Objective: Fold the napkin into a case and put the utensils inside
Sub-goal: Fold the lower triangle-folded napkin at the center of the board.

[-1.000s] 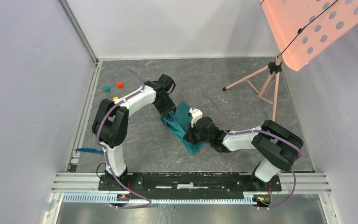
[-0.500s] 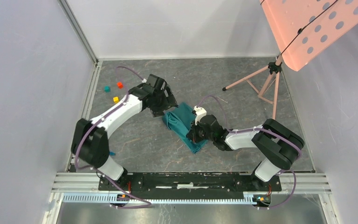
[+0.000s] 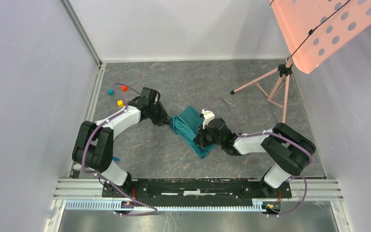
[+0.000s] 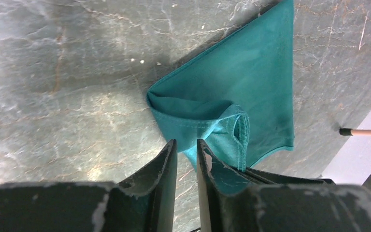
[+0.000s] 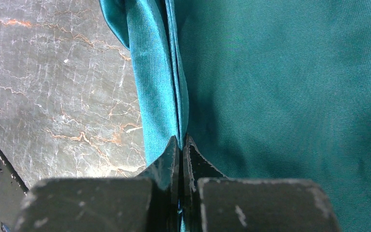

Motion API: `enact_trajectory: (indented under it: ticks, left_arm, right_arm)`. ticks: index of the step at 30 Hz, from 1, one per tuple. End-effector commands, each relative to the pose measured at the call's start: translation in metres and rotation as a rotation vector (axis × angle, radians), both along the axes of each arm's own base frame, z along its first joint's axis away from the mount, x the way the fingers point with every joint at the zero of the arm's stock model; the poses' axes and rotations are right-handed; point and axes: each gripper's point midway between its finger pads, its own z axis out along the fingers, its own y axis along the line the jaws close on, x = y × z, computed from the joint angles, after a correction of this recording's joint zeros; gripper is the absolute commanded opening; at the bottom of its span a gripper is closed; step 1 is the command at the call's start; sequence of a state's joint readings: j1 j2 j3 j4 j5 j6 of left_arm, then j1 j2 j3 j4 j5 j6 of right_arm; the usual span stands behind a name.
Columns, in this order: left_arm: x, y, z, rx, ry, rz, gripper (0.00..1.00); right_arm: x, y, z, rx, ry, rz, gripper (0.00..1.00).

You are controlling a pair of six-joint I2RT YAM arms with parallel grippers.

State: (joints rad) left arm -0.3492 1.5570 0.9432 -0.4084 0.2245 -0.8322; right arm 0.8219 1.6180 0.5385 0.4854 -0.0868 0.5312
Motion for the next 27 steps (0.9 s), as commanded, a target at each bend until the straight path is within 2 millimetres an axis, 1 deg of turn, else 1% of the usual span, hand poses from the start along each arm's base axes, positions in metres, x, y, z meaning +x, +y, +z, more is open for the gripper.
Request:
enact_trajectory:
  ticks: [1,5,11,15,18,21,23,27]
  left_arm:
    - [0.024,-0.023,0.012,-0.094,-0.079,-0.046,0.27]
    - [0.032,-0.031,0.006,-0.122,-0.065,-0.048,0.26]
    - [0.041,-0.035,-0.003,-0.126,-0.053,-0.05,0.25]
    - [0.041,-0.033,-0.011,-0.108,-0.036,-0.046,0.25]
    - [0.037,-0.03,-0.018,-0.094,-0.02,-0.042,0.23]
    - [0.035,-0.028,-0.015,-0.088,-0.03,-0.039,0.23]
    - [0.033,-0.027,-0.012,-0.088,-0.035,-0.042,0.24]
    - [0.026,-0.026,-0.001,-0.106,-0.054,-0.045,0.31]
  right_arm:
    - [0.004,0.005,0.01,0.042,-0.031,0.012,0.0]
    - [0.002,0.007,0.009,0.039,-0.027,0.026,0.0]
    - [0.001,0.01,0.011,0.036,-0.021,0.049,0.0]
    - [0.001,0.012,0.011,0.022,-0.019,0.07,0.0]
    - [0.003,0.017,0.015,0.012,-0.025,0.098,0.02]
    - [0.005,0.022,0.017,0.012,-0.025,0.136,0.04]
    - [0.005,0.025,0.014,0.008,-0.005,0.154,0.03]
    - [0.007,0.025,0.009,0.008,0.015,0.158,0.03]
